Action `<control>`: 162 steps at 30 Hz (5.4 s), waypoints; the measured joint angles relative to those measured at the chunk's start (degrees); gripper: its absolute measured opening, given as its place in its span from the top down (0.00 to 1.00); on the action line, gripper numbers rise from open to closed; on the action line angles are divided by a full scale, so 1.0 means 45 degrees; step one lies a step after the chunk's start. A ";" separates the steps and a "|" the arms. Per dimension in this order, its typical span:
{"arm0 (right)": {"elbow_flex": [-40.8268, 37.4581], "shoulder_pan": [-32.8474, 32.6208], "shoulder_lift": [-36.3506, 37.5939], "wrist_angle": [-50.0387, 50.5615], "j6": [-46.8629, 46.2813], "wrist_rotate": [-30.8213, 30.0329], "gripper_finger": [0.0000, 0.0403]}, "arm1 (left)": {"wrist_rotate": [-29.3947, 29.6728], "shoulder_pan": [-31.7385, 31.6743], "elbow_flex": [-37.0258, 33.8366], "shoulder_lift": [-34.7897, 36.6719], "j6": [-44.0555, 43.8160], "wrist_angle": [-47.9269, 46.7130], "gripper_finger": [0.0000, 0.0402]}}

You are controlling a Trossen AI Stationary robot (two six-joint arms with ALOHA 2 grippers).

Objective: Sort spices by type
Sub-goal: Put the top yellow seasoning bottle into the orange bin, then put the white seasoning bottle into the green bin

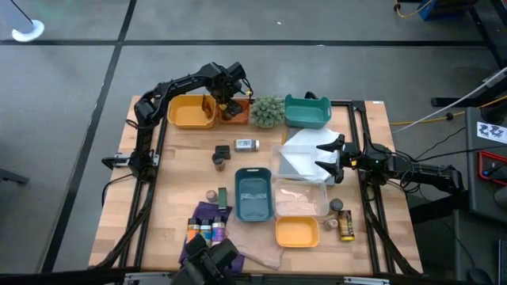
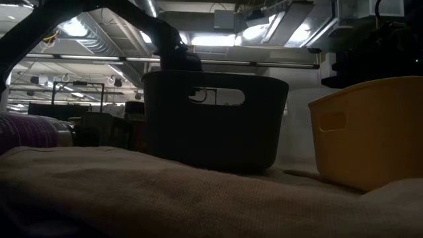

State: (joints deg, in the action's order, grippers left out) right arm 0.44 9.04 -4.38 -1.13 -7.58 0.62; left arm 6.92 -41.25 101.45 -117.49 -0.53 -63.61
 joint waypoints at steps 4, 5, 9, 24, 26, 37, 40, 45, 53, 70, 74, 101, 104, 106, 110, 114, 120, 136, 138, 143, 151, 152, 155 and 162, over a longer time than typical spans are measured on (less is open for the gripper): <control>-0.0003 -0.0005 -0.0001 0.0000 -0.0004 0.0001 0.21 | -0.0010 0.0000 0.0000 0.0000 0.0059 0.0000 0.34; 0.0000 -0.0002 0.0001 0.0000 -0.0004 0.0000 0.21 | -0.0010 0.0000 0.0000 0.0000 0.0029 0.0000 0.34; 0.0001 0.0000 0.0000 0.0000 -0.0004 0.0005 0.21 | -0.0015 0.0000 0.0000 0.0000 0.0022 -0.0015 0.34; 0.0001 -0.0005 0.0002 0.0000 -0.0004 0.0005 0.21 | -0.0112 -0.0034 0.0082 -0.0002 -0.0864 -0.0078 0.34; 0.0001 -0.0005 0.0000 0.0000 -0.0004 0.0005 0.21 | -0.0112 -0.0034 0.0265 0.0000 -0.0884 0.0035 0.34; -0.0003 -0.0005 0.0002 0.0000 -0.0004 0.0007 0.21 | -0.0132 -0.0004 0.1366 0.0000 -0.0803 -0.0015 0.34; 0.0002 -0.0005 0.0002 0.0000 -0.0004 0.0007 0.21 | -0.0497 0.0075 0.1708 0.0000 -0.0447 -0.0023 0.34; -0.0001 -0.0002 0.0004 0.0000 -0.0009 0.0007 0.21 | -0.1155 0.0415 0.2250 0.0000 0.0240 -0.0063 0.34; -0.0001 -0.0005 0.0004 0.0000 -0.0009 0.0010 0.21 | -0.1180 0.1602 0.2540 0.0000 0.1322 -0.0123 0.34; -0.0003 -0.0002 -0.0001 0.0000 -0.0009 0.0007 0.21 | -0.1180 0.5248 0.2312 0.0007 0.1944 -0.0272 0.34; -0.0003 -0.0002 -0.0001 0.0002 -0.0009 0.0010 0.21 | -0.1148 0.5720 0.1622 0.0010 0.2458 0.0069 0.34; -0.0002 -0.0005 -0.0001 0.0000 -0.0009 0.0006 0.21 | -0.0738 0.5218 -0.2917 -0.0034 0.3523 0.5308 0.34; -0.0001 -0.0002 0.0002 0.0000 -0.0006 0.0005 0.21 | -0.0738 0.5221 -0.3266 -0.0034 0.3599 0.5827 0.34; -0.0002 -0.0005 0.0001 0.0000 -0.0009 0.0005 0.21 | -0.0738 0.5194 -0.3407 -0.0034 0.3565 0.6076 0.34; -0.0001 -0.0005 0.0002 0.0000 -0.0006 0.0005 0.21 | -0.0738 0.5168 -0.3772 -0.0034 0.3810 0.6623 0.34; -0.0003 -0.0003 0.0001 0.0000 -0.0007 0.0005 0.21 | -0.0738 0.5168 -0.3774 -0.0039 0.3827 0.6703 0.34; -0.0001 -0.0005 0.0002 0.0000 -0.0009 0.0005 0.21 | -0.1013 0.5168 -0.3779 -0.0063 0.3810 0.6625 0.34; -0.0002 -0.0005 0.0004 0.0000 -0.0007 0.0005 0.21 | -0.1069 0.5158 -0.3735 -0.0052 0.3476 0.6825 0.63; -0.0003 -0.0004 0.0004 -0.0004 -0.0009 0.0005 0.21 | -0.1092 0.5153 -0.3721 -0.0024 0.3274 0.6825 0.65; -0.0003 -0.0002 0.0001 0.0000 -0.0004 0.0005 0.21 | -0.1088 0.5153 -0.3721 -0.0025 0.3256 0.6783 0.68; -0.0003 -0.0005 0.0004 0.0000 -0.0009 0.0005 0.21 | -0.1065 0.5223 -0.3721 -0.0034 0.3969 0.6747 0.69; -0.0002 -0.0003 0.0003 0.0000 -0.0005 0.0005 0.21 | -0.1064 0.5236 -0.3723 -0.0036 0.3985 0.6739 0.67; -0.0003 -0.0002 0.0004 0.0000 -0.0009 0.0005 0.21 | -0.1054 0.5261 -0.3731 -0.0049 0.3871 0.6726 0.64; -0.0003 -0.0003 0.0002 0.0000 -0.0004 0.0005 0.21 | -0.1069 0.5275 -0.3764 -0.0104 0.3616 0.6622 0.53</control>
State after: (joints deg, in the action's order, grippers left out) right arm 0.43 9.03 -4.37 -1.13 -7.60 0.64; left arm 2.11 -17.52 84.51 -117.96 15.74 -33.81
